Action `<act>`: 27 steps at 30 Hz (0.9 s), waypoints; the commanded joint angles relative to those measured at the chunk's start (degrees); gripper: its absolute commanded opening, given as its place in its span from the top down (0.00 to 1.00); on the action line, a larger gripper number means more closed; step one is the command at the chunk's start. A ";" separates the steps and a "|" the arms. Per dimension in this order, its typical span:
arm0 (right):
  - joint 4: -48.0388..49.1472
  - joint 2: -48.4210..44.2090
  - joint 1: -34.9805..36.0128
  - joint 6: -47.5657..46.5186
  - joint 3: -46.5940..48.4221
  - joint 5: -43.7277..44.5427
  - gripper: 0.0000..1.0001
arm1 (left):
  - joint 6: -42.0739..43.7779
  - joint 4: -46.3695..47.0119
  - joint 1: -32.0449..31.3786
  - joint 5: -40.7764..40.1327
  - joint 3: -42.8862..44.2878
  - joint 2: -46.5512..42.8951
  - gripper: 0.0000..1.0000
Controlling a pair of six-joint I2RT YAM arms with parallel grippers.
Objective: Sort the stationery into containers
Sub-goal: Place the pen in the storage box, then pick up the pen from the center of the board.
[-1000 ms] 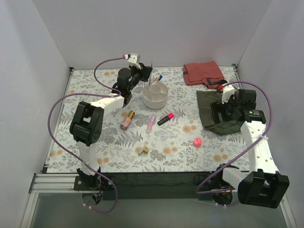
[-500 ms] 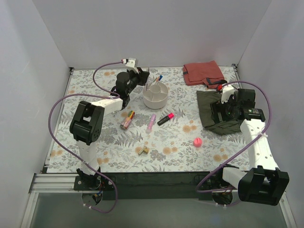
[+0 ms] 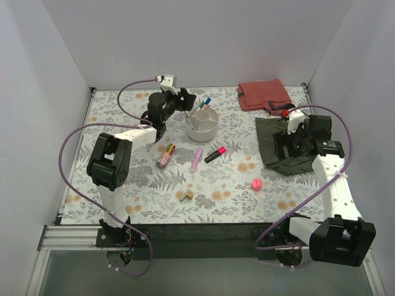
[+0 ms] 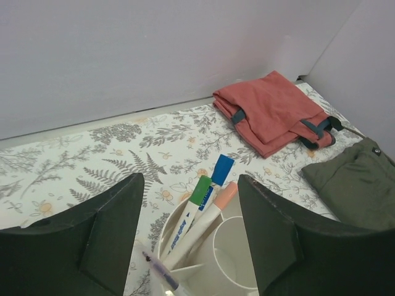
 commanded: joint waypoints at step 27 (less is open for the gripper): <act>4.38 -6.49 -0.30 2.08 -4.20 -3.91 0.12 | 22.98 -51.42 -12.05 -0.21 -11.68 -22.90 0.38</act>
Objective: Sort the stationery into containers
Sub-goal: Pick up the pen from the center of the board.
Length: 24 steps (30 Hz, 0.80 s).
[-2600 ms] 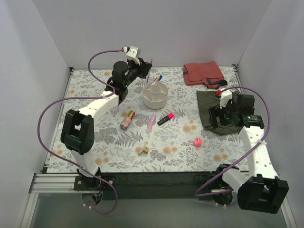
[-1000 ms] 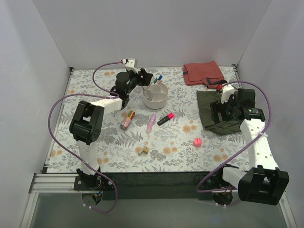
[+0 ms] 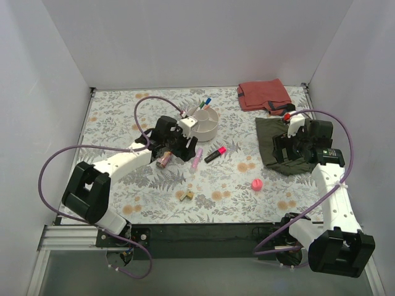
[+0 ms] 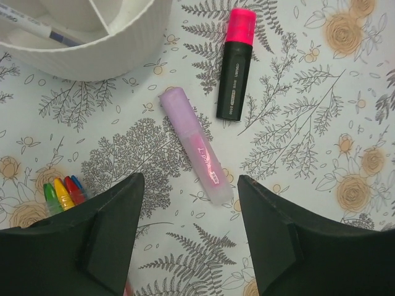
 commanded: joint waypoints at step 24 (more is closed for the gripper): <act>4.90 1.72 -0.30 19.56 -3.78 -6.28 0.12 | -0.60 4.10 -6.19 -8.58 8.35 15.98 0.57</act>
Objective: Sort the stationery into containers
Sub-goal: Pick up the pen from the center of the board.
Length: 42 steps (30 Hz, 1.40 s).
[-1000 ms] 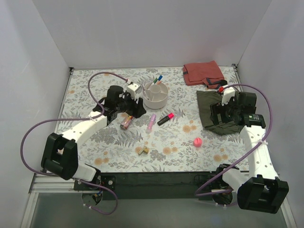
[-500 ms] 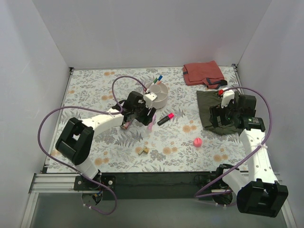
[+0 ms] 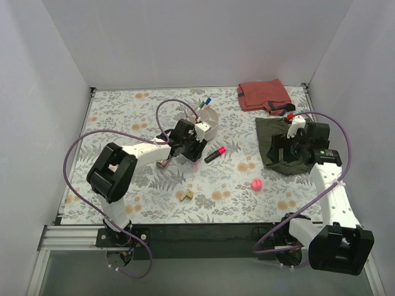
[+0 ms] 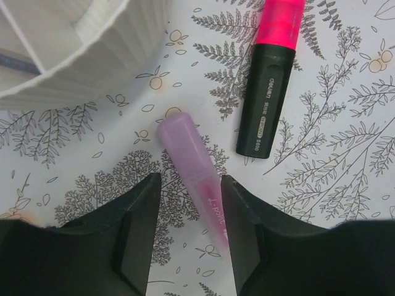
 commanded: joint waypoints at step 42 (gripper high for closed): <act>7.48 4.19 -3.82 22.53 -6.39 -6.14 0.13 | 5.18 22.72 2.98 10.57 19.05 -5.30 1.00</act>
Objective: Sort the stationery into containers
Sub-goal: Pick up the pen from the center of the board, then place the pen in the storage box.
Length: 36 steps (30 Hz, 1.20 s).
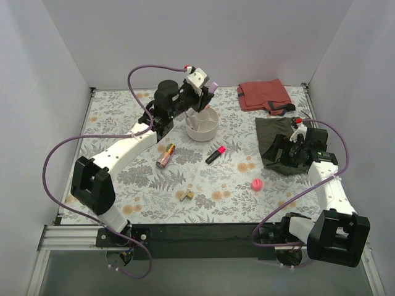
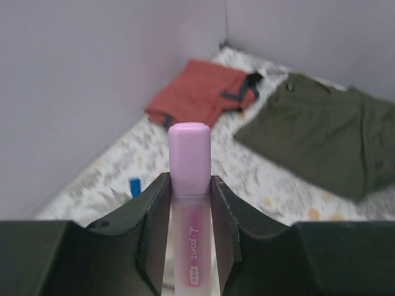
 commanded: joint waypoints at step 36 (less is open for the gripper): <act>0.05 1.62 -2.10 -3.54 0.72 2.55 0.13 | -8.73 22.06 5.12 20.32 20.88 35.52 0.91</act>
